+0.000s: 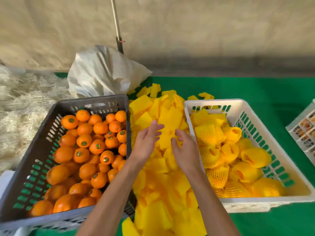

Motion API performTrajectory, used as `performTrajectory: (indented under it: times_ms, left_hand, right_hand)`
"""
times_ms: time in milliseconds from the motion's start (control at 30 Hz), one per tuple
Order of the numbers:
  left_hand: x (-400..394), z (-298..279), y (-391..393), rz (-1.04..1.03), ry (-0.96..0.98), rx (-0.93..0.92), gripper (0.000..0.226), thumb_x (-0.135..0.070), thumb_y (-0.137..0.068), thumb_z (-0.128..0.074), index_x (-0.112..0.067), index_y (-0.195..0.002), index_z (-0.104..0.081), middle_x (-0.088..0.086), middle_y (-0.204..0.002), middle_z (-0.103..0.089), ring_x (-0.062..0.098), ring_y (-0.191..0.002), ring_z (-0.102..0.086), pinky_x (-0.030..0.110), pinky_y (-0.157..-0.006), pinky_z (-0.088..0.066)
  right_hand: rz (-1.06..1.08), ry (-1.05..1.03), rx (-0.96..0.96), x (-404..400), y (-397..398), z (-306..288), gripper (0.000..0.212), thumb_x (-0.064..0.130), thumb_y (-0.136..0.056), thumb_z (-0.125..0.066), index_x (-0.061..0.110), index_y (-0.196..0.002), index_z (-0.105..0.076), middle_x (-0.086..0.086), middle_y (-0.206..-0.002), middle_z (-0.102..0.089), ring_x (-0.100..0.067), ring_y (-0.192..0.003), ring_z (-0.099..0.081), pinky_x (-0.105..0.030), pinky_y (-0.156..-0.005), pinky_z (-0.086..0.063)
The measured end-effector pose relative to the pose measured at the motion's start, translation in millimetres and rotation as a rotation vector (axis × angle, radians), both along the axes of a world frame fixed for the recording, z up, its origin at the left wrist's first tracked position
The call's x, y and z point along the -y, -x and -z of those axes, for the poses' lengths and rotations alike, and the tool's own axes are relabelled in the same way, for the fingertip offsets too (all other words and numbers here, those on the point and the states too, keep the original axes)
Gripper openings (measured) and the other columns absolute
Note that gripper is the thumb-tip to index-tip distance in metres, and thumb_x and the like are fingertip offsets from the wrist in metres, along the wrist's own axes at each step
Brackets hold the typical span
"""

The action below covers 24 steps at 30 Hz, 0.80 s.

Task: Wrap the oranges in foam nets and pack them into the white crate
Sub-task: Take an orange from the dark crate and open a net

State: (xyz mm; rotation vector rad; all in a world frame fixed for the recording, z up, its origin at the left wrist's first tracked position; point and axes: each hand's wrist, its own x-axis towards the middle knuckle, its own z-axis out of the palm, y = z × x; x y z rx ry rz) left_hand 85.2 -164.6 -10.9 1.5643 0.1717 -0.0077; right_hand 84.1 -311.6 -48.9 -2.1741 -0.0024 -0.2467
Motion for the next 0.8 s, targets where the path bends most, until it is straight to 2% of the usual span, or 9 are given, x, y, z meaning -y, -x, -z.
performTrajectory:
  times_ms: [133,233,400,533,667,800]
  left_hand:
    - [-60.0,7.1,14.9,-0.109,-0.004,0.052,0.048,-0.050,-0.109,-0.040,-0.019,-0.120,-0.075,-0.004,-0.129,-0.072,0.010,-0.119,-0.067,0.028,-0.101,-0.054]
    - [-87.1,14.5,22.1,-0.173,0.030,0.089,0.049,-0.048,-0.109,-0.040,-0.015,-0.121,-0.074,0.000,-0.130,-0.071,0.013,-0.123,-0.066,0.029,-0.105,-0.053]
    - [-110.6,30.1,27.8,-0.261,-0.017,0.217,0.055,-0.052,-0.108,-0.041,-0.010,-0.128,-0.072,-0.004,-0.127,-0.073,0.008,-0.124,-0.065,0.031,-0.106,-0.052]
    - [-118.6,35.6,29.6,-0.283,-0.018,0.239,0.053,-0.052,-0.108,-0.042,-0.013,-0.125,-0.074,-0.004,-0.126,-0.074,0.010,-0.124,-0.066,0.034,-0.106,-0.053]
    - [-123.2,33.1,33.9,-0.294,-0.005,0.213,0.047,-0.044,-0.110,-0.044,-0.010,-0.125,-0.074,-0.001,-0.125,-0.074,0.011,-0.122,-0.067,0.035,-0.105,-0.054]
    - [-120.3,22.2,35.2,-0.286,0.048,0.172,0.033,-0.032,-0.109,-0.053,-0.011,-0.118,-0.076,-0.001,-0.114,-0.078,0.012,-0.112,-0.072,0.031,-0.095,-0.059]
  right_hand:
    - [-0.117,0.077,-0.078,-50.4,-2.1,24.2,0.042,0.029,-0.099,-0.062,0.022,-0.140,-0.056,0.004,-0.137,-0.062,-0.018,-0.123,-0.059,-0.039,-0.098,-0.052]
    - [-0.162,0.162,-0.123,-78.8,-7.2,40.7,0.044,0.031,-0.098,-0.064,0.022,-0.140,-0.056,0.002,-0.138,-0.061,-0.022,-0.125,-0.058,-0.041,-0.097,-0.051]
    - [-0.132,0.264,-0.179,-104.5,-23.1,63.4,0.041,0.038,-0.098,-0.062,0.022,-0.136,-0.058,-0.002,-0.135,-0.060,-0.026,-0.125,-0.055,-0.041,-0.092,-0.049]
    - [-0.076,0.315,-0.186,-108.1,-37.6,71.6,0.038,0.035,-0.099,-0.061,0.019,-0.134,-0.061,-0.005,-0.136,-0.060,-0.028,-0.127,-0.054,-0.043,-0.098,-0.048]
    - [-0.016,0.263,-0.128,-105.9,-36.4,58.7,0.030,0.029,-0.100,-0.061,0.013,-0.124,-0.068,-0.009,-0.123,-0.070,-0.029,-0.116,-0.063,-0.040,-0.091,-0.052]
    - [0.067,0.173,0.073,-104.1,-22.9,18.5,0.022,0.032,-0.096,-0.066,0.015,-0.109,-0.072,-0.004,-0.107,-0.074,-0.023,-0.101,-0.068,-0.033,-0.077,-0.049]
